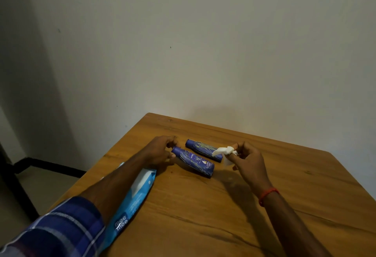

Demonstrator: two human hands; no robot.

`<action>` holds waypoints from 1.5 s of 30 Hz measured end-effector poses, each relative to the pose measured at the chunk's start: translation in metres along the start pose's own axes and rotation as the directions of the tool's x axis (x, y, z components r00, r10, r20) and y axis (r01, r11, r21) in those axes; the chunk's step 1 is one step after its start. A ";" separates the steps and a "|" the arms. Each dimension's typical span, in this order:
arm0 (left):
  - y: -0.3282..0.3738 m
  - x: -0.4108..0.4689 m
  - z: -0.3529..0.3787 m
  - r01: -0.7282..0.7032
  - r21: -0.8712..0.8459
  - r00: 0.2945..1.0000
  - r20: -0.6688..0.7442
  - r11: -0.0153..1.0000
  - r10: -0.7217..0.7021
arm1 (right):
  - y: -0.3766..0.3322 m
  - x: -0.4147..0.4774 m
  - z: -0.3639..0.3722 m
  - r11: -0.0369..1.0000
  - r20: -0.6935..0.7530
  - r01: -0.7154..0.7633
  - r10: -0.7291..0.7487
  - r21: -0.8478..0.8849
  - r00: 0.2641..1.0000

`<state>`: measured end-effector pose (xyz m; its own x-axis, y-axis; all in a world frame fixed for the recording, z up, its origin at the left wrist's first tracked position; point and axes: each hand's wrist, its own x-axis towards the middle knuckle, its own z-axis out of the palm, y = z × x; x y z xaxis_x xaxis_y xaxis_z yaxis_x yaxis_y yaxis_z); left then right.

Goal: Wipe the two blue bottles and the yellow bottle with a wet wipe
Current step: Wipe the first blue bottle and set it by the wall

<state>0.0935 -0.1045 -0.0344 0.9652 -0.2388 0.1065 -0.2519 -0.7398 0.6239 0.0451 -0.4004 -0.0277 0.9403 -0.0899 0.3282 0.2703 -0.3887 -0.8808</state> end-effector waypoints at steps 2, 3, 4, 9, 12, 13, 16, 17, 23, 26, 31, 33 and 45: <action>0.009 -0.004 -0.005 -0.041 0.015 0.999 -0.002 0.999 0.041 | -0.007 -0.002 0.000 1.000 -0.012 0.011 -0.011 -0.009 1.000; 0.013 -0.005 -0.007 -0.068 0.029 0.998 0.015 0.997 0.067 | -0.010 -0.004 0.000 1.000 -0.020 0.013 -0.013 -0.014 1.000; 0.018 -0.006 -0.010 -0.095 0.042 0.995 0.038 0.995 0.093 | -0.013 -0.006 -0.001 1.000 -0.028 0.016 -0.017 -0.017 0.999; 0.047 -0.017 -0.019 -0.179 0.028 0.975 0.141 0.983 0.174 | -0.032 -0.016 -0.007 0.997 -0.059 0.071 -0.072 -0.008 0.996; 0.067 -0.026 -0.019 -0.219 -0.065 0.961 0.159 0.974 0.227 | -0.044 -0.023 -0.012 0.996 -0.015 0.091 -0.091 0.009 0.996; 0.073 -0.028 -0.018 -0.224 -0.099 0.958 0.160 0.969 0.238 | -0.047 -0.025 -0.013 0.995 0.014 0.104 -0.104 0.008 0.994; 0.092 -0.036 -0.018 -0.217 -0.194 0.953 0.172 0.957 0.251 | -0.055 -0.031 -0.018 0.988 0.056 0.155 -0.153 -0.018 0.987; 0.098 -0.038 -0.017 -0.215 -0.225 0.952 0.171 0.950 0.256 | -0.057 -0.033 -0.019 0.985 0.049 0.172 -0.170 -0.032 0.984; 0.130 -0.048 -0.019 -0.271 -0.301 0.943 0.110 0.915 0.315 | -0.074 -0.040 -0.024 0.949 0.001 0.289 -0.291 -0.127 0.957; 0.143 -0.052 -0.020 -0.309 -0.324 0.933 0.081 0.894 0.352 | -0.085 -0.046 -0.026 0.929 -0.050 0.355 -0.361 -0.107 0.931; 0.156 -0.056 -0.018 -0.323 -0.360 0.934 0.026 0.876 0.355 | -0.087 -0.053 -0.032 0.879 -0.036 0.448 -0.459 -0.163 0.888; 0.156 -0.057 -0.018 -0.311 -0.383 0.941 0.002 0.870 0.337 | -0.086 -0.058 -0.036 0.850 -0.006 0.493 -0.503 -0.183 0.864; 0.155 -0.059 -0.011 -0.273 -0.403 0.959 -0.045 0.873 0.279 | -0.057 -0.083 -0.047 0.785 0.268 0.538 -0.471 -0.309 0.841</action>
<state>-0.0020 -0.1985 0.0646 0.8586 -0.4074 0.3112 -0.4553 -0.3271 0.8280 -0.0586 -0.4132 0.0115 0.7185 0.3528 0.5994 0.6539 -0.6362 -0.4094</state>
